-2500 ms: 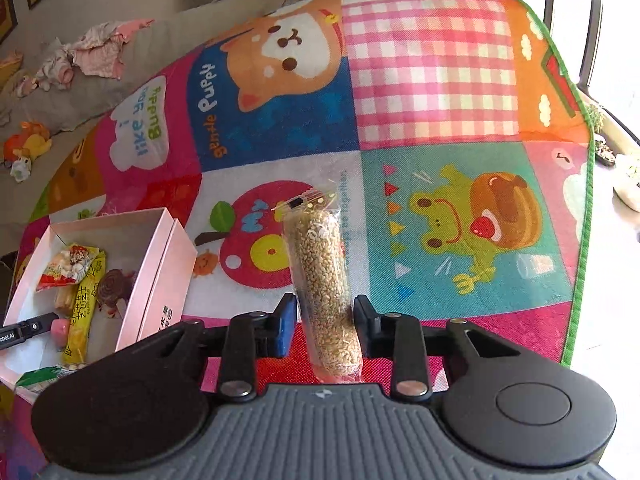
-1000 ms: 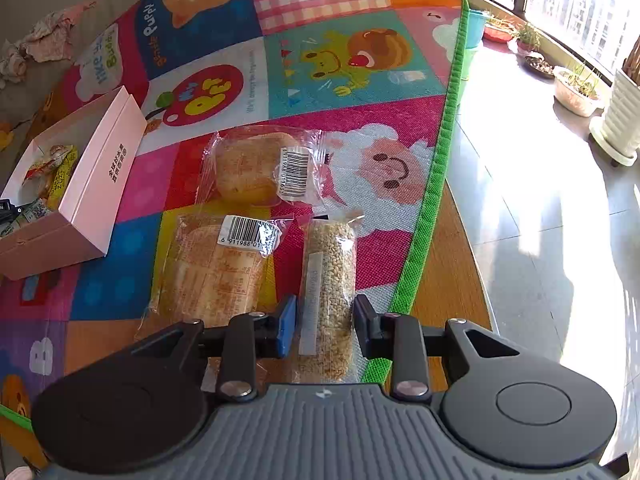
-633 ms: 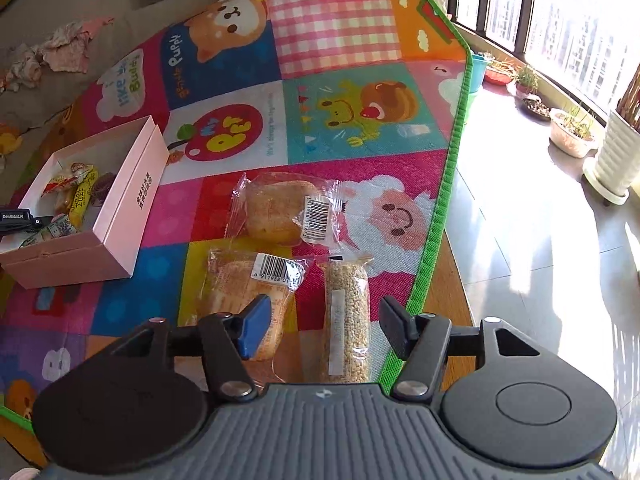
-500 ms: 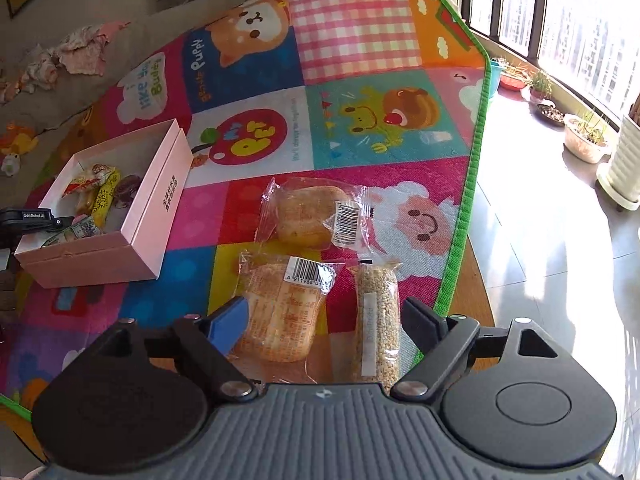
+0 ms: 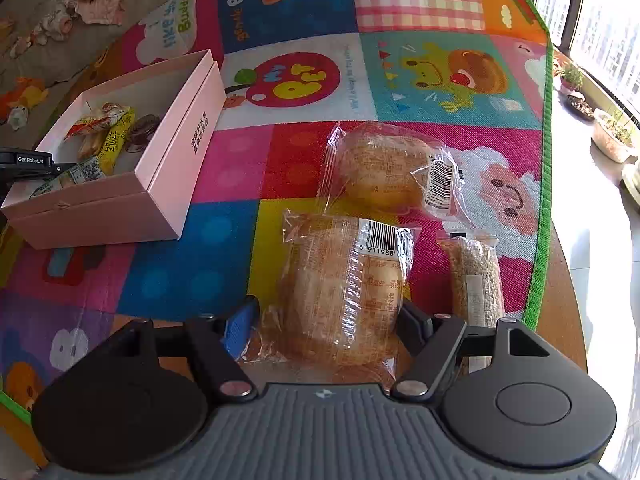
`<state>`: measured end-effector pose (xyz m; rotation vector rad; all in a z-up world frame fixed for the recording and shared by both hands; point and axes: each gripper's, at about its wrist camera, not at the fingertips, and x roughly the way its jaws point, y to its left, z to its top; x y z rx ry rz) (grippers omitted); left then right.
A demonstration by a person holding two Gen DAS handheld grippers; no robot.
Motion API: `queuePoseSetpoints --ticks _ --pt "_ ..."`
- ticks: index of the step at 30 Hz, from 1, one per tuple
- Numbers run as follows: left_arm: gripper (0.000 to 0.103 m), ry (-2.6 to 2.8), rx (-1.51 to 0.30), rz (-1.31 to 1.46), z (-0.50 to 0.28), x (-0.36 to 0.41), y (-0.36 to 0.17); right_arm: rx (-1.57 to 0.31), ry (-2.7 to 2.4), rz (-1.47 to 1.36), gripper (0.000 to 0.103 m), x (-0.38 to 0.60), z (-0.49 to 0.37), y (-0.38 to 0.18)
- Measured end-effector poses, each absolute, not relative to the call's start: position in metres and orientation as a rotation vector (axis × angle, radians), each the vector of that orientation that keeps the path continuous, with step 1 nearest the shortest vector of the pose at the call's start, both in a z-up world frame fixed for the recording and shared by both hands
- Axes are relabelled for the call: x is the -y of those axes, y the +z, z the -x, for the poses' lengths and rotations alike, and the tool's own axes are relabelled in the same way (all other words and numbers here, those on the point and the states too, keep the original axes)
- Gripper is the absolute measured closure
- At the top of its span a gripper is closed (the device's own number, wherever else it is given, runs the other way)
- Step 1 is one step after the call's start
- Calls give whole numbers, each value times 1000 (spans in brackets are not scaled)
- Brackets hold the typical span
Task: Organize objects
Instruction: 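Grasp the wrapped bread bun with the right gripper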
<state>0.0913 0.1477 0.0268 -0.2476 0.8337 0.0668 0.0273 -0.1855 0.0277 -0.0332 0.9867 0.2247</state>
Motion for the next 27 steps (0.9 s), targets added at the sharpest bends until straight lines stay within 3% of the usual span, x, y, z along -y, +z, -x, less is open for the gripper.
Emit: queuePoseSetpoints --ticks 2,9,20,27 --pt "85 62 -831 241 -90 -147 27 -984 248 51 38 181 -20 33" --pt "85 51 -832 240 -87 -147 27 -928 365 112 41 155 12 68" --pt "84 45 -835 209 -83 -142 28 -566 507 128 42 103 4 207" --pt "84 33 -818 215 -81 -144 26 -620 507 131 42 49 -50 197"
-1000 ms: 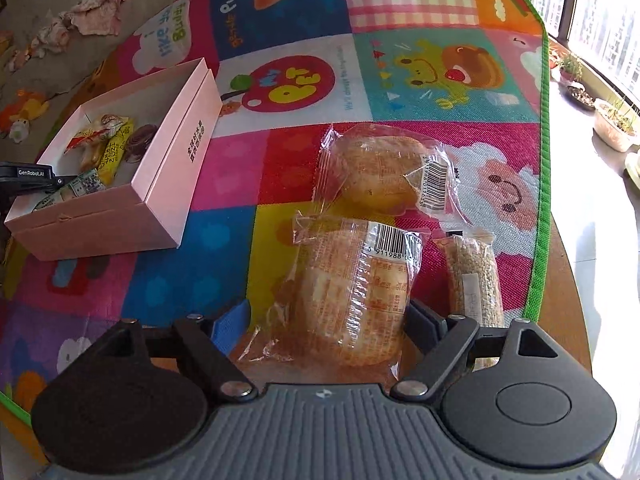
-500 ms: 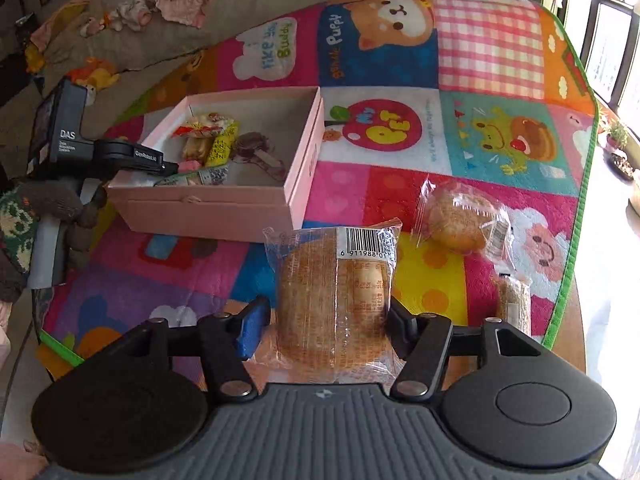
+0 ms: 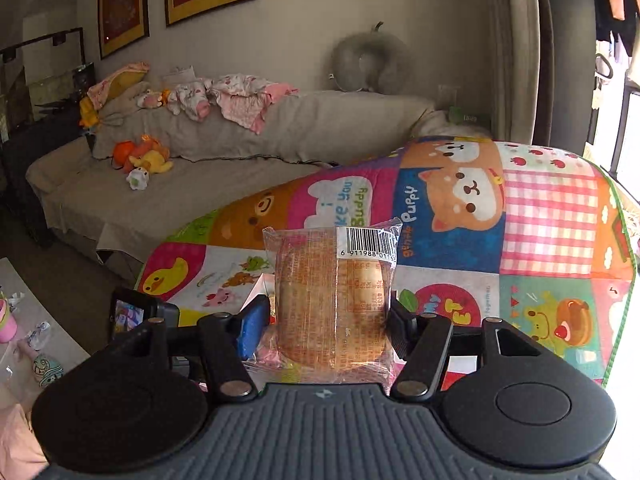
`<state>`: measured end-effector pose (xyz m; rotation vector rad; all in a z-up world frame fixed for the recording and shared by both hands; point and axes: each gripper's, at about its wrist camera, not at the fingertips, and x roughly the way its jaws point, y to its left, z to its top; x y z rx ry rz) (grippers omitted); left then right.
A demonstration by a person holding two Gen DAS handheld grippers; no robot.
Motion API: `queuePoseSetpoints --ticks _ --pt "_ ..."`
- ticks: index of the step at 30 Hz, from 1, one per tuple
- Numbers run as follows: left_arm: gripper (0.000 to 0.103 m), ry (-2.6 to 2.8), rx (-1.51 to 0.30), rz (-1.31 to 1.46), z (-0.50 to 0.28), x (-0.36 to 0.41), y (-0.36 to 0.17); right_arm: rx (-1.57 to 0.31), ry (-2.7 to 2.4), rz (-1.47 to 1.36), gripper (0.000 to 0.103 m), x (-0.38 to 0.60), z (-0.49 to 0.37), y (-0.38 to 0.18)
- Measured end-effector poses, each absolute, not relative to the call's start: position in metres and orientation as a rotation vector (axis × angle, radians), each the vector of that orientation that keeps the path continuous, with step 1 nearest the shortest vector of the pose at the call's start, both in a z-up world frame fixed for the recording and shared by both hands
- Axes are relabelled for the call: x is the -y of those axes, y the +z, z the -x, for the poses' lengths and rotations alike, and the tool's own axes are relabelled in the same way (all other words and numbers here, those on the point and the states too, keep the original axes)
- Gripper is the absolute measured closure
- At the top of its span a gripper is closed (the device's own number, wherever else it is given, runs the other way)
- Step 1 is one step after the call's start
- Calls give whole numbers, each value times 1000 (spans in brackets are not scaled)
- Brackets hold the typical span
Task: Organize objects
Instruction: 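Grasp the wrapped bread bun with the right gripper, then lower the bread bun into the pink box and open the right gripper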
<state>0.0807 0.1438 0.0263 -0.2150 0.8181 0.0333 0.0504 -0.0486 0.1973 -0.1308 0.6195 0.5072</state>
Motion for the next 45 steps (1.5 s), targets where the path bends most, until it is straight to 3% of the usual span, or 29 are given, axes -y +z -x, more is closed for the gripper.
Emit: queuePoseSetpoints --ticks 8,23,30,36,45 --pt "84 17 -790 218 -76 -146 24 -755 433 213 42 -12 -114 123" --pt "84 15 -779 211 -74 -145 23 -842 438 252 42 -37 -165 72" --pt "84 24 -774 209 -74 -143 23 -825 440 261 40 -34 -166 67" --pt "84 24 -773 210 -74 -143 23 -787 440 266 28 -28 -159 77" --pt "84 25 -770 215 -73 -144 23 -710 409 241 24 18 -125 107"
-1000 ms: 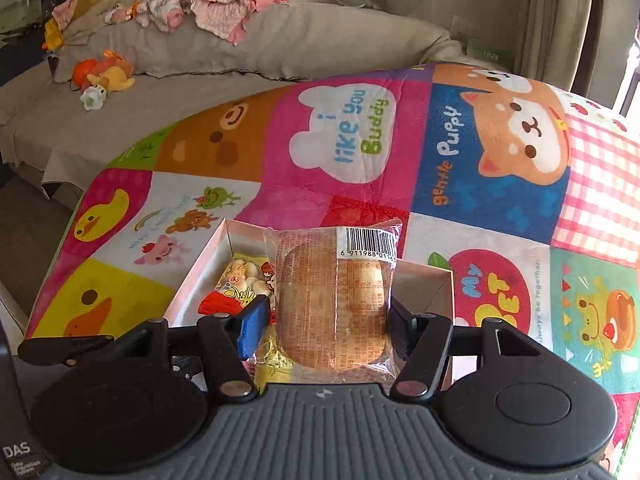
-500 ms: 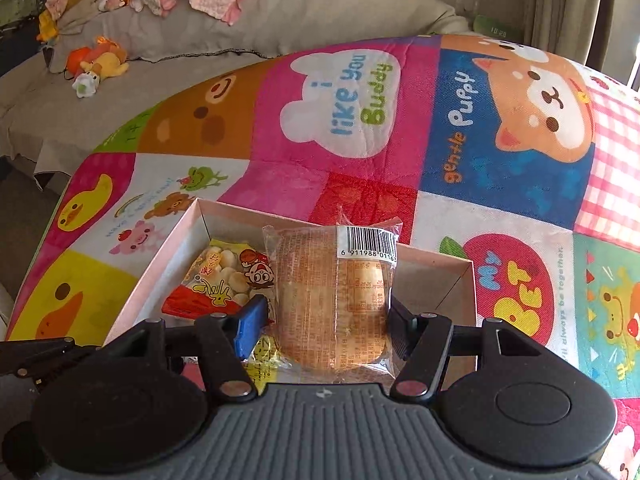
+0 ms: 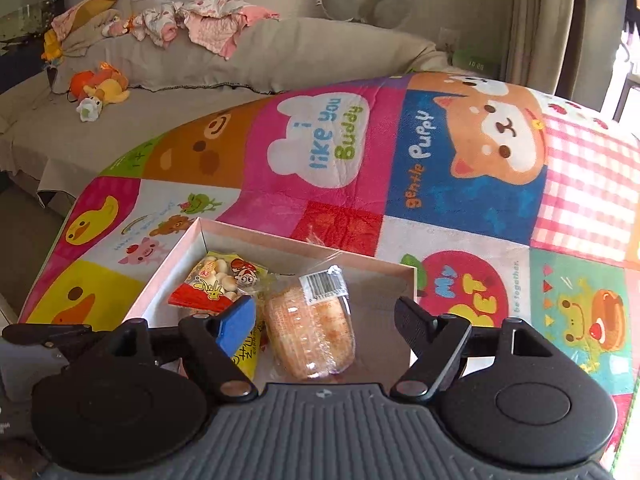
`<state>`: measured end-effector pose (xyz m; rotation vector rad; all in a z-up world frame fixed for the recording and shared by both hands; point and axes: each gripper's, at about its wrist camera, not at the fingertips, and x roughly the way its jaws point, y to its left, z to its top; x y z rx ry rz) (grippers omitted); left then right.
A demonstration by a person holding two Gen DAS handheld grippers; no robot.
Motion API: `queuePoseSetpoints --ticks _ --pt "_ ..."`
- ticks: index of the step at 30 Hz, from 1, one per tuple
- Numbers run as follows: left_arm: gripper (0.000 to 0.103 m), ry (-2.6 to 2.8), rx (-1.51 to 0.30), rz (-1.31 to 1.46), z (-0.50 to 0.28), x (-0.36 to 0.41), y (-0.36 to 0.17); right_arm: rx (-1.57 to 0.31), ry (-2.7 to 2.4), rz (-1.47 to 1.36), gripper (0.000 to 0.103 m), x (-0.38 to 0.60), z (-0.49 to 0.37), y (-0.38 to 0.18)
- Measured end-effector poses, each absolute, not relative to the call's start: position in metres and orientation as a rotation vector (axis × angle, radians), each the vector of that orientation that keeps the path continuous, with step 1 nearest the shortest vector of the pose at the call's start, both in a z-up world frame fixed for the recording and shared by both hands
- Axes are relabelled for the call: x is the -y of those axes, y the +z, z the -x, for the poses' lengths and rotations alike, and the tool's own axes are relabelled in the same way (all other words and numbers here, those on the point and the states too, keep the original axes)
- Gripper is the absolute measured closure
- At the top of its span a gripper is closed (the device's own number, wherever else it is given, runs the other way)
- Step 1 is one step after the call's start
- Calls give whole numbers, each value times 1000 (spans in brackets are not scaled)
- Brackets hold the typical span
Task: Organize objects
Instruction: 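Lower the bread bun into the pink box and open the right gripper, then move the right gripper to the second wrapped bread bun and grasp it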
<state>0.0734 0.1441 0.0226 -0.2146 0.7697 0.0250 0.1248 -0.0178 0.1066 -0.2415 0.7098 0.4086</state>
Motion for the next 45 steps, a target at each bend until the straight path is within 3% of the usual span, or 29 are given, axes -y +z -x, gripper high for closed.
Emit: queuePoseSetpoints --ticks 10,22,39,45 --pt "84 38 -753 206 -70 -141 21 -697 218 158 16 131 -76 104" --pt "84 42 -748 198 -70 -139 21 -863 -9 -10 12 260 -15 28" --pt "84 40 -742 195 -68 -140 20 -813 57 20 11 253 -40 31" --pt "84 40 -742 195 -69 -139 20 -796 116 -167 5 246 -94 51"
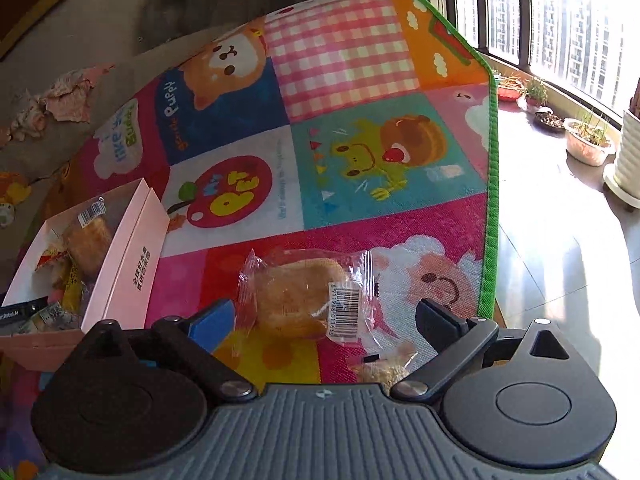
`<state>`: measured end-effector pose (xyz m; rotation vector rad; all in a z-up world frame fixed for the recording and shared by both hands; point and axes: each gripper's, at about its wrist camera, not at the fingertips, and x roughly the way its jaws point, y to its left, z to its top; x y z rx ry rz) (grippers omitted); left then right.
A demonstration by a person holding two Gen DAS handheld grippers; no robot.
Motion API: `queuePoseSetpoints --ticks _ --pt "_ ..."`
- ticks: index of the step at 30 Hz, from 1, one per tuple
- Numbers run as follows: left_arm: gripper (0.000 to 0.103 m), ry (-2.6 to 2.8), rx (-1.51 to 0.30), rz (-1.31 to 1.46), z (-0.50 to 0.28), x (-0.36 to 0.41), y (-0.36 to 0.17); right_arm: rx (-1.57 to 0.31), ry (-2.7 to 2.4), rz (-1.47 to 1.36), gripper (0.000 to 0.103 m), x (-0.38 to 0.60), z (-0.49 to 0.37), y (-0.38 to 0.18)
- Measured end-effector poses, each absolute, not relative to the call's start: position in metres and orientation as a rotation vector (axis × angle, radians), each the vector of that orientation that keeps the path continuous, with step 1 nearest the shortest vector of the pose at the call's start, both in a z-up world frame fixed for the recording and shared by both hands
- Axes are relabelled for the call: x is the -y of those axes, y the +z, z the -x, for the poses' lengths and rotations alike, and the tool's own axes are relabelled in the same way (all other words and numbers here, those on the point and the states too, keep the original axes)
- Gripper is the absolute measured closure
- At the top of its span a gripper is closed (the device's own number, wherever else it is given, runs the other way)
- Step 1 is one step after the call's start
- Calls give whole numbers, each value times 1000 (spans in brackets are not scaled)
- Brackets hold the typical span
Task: Organize objects
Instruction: 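Move the right gripper to the second wrapped bread bun and grasp it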
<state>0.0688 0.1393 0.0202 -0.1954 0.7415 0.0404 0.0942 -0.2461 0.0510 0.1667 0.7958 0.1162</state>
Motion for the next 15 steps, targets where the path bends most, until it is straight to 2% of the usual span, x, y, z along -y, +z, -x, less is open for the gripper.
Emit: queuePoseSetpoints --ticks 6,8,15 --pt "84 34 -743 197 -69 -140 20 -868 91 -70 6 211 -133 24" --pt "84 35 -743 196 -69 -140 20 -849 97 23 14 198 -130 21" --pt "84 38 -740 197 -68 -140 20 -824 382 260 17 157 -49 28"
